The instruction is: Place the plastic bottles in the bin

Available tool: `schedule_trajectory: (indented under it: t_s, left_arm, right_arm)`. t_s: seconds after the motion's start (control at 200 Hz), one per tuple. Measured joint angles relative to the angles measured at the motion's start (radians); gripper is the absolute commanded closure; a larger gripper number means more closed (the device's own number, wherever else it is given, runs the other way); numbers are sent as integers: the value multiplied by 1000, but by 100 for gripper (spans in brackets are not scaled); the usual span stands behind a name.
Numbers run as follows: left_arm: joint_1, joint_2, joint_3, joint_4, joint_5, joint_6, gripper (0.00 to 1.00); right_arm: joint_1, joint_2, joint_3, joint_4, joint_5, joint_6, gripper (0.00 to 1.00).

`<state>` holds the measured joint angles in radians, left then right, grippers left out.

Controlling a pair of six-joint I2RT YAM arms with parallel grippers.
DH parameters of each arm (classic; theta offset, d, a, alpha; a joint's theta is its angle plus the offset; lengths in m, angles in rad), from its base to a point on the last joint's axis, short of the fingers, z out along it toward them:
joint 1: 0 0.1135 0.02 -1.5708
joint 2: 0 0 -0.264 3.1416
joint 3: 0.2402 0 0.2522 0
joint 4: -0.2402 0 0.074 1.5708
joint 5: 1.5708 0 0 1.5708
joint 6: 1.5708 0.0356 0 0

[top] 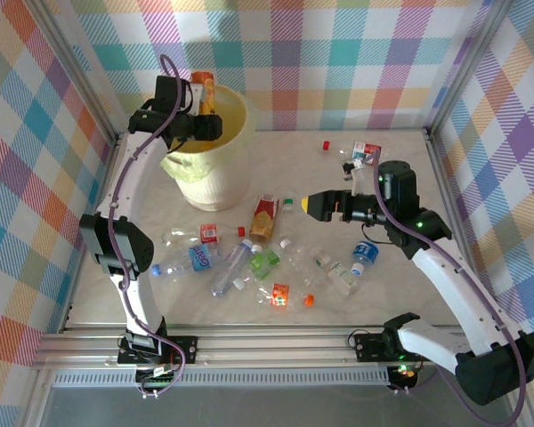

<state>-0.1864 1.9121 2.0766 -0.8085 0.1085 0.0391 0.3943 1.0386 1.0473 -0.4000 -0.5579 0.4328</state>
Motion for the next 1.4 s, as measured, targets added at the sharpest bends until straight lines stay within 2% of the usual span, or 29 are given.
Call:
schedule_trajectory:
  t_s: [0.675, 0.88, 0.94, 1.18, 1.4]
  left_arm:
    - [18, 0, 2, -3, 5, 0, 16]
    - [19, -11, 33, -2, 32, -20, 0]
    - [19, -27, 33, -2, 47, -25, 0]
    - [19, -177, 9, 2, 146, -51, 0]
    - [-16, -435, -196, 37, 280, -117, 0]
  right_arm:
    - [10, -1, -5, -10, 50, 4, 0]
    - [16, -1, -28, -50, 103, 0, 0]
    - [17, -2, -38, -66, 123, -1, 2]
    - [34, -5, -72, -158, 179, -30, 12]
    - [80, -24, -75, -268, 253, -72, 25]
